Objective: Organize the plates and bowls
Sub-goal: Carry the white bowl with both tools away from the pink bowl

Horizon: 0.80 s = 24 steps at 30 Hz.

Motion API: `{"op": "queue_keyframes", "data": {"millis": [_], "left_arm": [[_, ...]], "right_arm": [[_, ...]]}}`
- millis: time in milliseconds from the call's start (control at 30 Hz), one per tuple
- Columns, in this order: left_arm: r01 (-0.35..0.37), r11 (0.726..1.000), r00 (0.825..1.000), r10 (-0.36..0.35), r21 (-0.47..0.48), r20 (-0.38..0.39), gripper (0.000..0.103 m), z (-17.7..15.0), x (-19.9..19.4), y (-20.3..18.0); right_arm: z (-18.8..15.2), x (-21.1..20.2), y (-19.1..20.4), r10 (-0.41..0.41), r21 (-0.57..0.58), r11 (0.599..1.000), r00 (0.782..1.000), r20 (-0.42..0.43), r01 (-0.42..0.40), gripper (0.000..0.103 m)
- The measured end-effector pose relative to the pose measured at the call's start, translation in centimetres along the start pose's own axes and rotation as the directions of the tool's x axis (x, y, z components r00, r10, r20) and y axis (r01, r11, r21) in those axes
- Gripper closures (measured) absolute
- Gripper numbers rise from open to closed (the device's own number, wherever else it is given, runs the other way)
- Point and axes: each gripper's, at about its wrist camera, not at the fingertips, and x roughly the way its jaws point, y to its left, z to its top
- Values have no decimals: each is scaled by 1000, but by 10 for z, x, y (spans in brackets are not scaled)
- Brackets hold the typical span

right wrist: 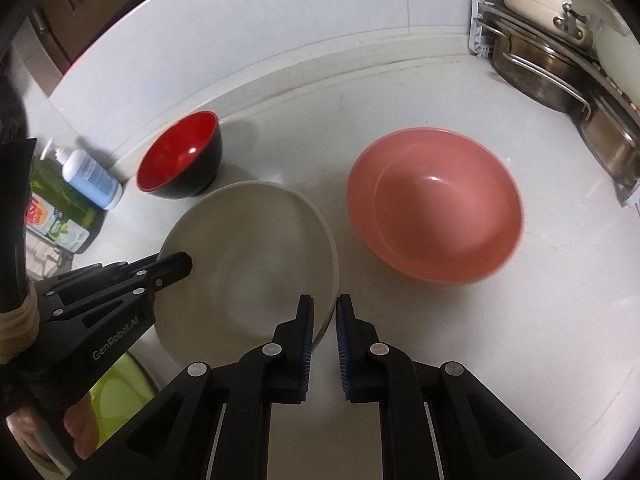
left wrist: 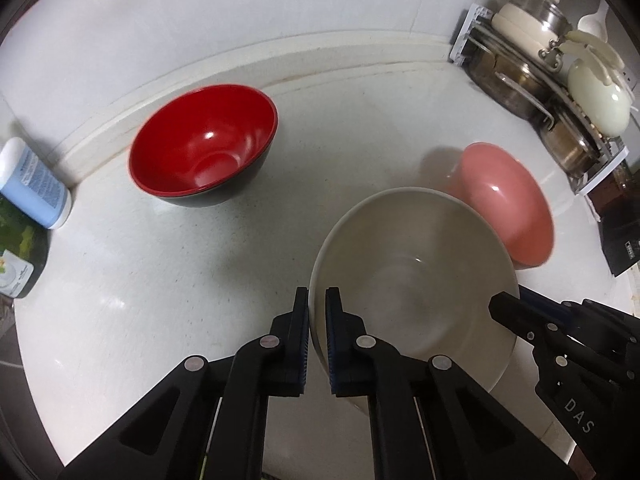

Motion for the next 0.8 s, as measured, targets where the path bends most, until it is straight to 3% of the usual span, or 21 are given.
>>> {"op": "queue_keyframes", "data": {"millis": [367, 800], "left_arm": [[24, 1000, 999, -24, 18, 39, 93, -37, -38, -26], [53, 998, 998, -52, 21, -39, 93, -80, -30, -56]], "right_arm": [[-32, -36, -13, 0, -12, 1000, 1000, 9, 0, 90], [-64, -39, -39, -34, -31, 999, 998, -50, 33, 90]]}}
